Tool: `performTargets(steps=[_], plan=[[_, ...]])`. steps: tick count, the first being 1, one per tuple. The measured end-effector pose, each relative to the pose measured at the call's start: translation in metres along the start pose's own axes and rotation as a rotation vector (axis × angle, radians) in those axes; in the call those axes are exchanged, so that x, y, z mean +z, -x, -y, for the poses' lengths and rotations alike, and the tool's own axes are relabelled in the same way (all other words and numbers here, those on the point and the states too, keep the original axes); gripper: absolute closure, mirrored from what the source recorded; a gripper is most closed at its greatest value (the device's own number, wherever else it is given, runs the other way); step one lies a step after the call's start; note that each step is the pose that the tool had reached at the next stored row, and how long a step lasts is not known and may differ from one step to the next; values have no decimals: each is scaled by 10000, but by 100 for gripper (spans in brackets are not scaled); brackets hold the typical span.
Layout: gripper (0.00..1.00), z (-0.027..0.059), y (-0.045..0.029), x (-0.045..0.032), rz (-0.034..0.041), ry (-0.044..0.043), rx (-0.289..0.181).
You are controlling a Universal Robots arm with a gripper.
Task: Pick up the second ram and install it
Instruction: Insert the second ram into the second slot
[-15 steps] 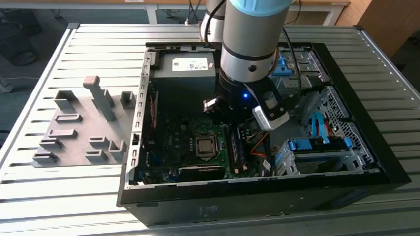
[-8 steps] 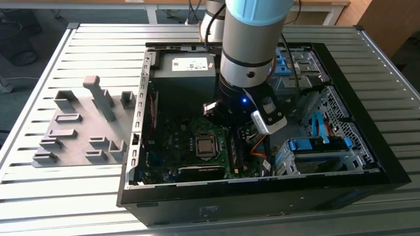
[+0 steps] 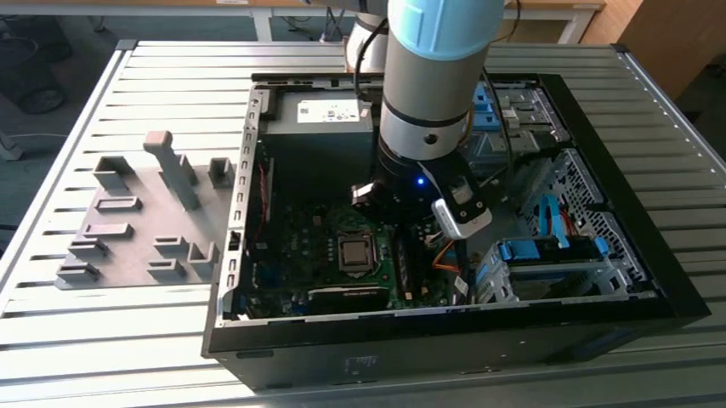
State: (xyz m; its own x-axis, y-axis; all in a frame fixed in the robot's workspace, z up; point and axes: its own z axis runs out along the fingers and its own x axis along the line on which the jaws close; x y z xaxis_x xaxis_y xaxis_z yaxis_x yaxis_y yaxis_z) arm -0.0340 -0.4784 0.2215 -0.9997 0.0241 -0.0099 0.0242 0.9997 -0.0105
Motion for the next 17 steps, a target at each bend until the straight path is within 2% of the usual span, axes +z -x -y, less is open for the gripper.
performTargets(steps=[4, 9, 14, 17], plan=[[86, 0, 5, 11, -13, -4, 3], [86, -1, 37, 22, -80, 8, 2], [86, -2, 41, 47, -84, 129, 14], [86, 0, 41, 63, -85, 153, 44]])
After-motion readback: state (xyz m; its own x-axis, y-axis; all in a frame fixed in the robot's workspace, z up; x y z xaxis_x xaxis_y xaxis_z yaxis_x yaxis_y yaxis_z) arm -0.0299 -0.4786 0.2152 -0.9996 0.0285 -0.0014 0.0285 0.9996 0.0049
